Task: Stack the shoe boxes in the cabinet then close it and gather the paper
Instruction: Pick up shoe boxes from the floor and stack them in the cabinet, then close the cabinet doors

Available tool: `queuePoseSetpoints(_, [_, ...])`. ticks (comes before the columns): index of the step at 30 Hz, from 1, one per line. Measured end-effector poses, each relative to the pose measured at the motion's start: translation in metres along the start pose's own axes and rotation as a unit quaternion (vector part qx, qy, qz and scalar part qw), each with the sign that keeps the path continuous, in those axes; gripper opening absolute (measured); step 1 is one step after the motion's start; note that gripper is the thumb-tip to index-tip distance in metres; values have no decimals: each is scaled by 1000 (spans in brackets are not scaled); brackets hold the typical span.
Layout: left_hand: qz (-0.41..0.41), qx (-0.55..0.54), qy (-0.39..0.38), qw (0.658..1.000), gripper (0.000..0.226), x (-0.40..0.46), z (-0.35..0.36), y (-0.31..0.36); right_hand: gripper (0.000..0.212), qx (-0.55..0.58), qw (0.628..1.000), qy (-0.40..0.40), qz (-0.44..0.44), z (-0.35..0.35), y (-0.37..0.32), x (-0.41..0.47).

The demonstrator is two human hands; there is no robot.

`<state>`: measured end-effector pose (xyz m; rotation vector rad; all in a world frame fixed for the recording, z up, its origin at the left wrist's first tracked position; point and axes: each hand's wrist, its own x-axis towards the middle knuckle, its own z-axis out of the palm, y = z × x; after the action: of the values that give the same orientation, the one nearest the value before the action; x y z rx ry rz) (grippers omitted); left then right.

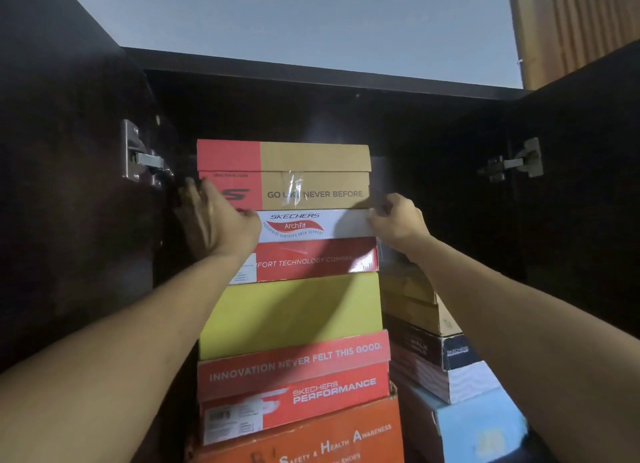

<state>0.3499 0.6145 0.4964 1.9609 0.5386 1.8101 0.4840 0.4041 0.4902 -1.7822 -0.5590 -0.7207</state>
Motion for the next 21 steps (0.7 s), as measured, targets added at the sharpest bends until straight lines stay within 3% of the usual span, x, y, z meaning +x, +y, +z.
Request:
queuePoseSetpoints(2, [47, 31, -5, 998, 73, -13, 2, 9, 44, -13, 1000, 9, 2, -20, 6, -14])
queuePoseSetpoints(4, [84, 43, -32, 995, 68, -29, 3, 17, 46, -38, 999, 4, 3, -48, 11, -33])
queuePoseSetpoints(8, [76, 3, -198, 977, 48, -89, -9, 46, 41, -108, 993, -38, 36, -121, 16, -94])
queuePoseSetpoints(11, [48, -26, -344, 937, 39, -140, -23, 64, 37, -149, 985, -47, 77, -173, 17, -143])
queuePoseSetpoints(15, [109, -33, -494, 862, 24, -212, -47, 78, 31, -191, 971, -41, 138, -223, 35, -210])
queuePoseSetpoints(21, [128, -41, -608, 782, 46, -325, -66, 71, 31, -209, 959, -2, 192, -257, 87, -304])
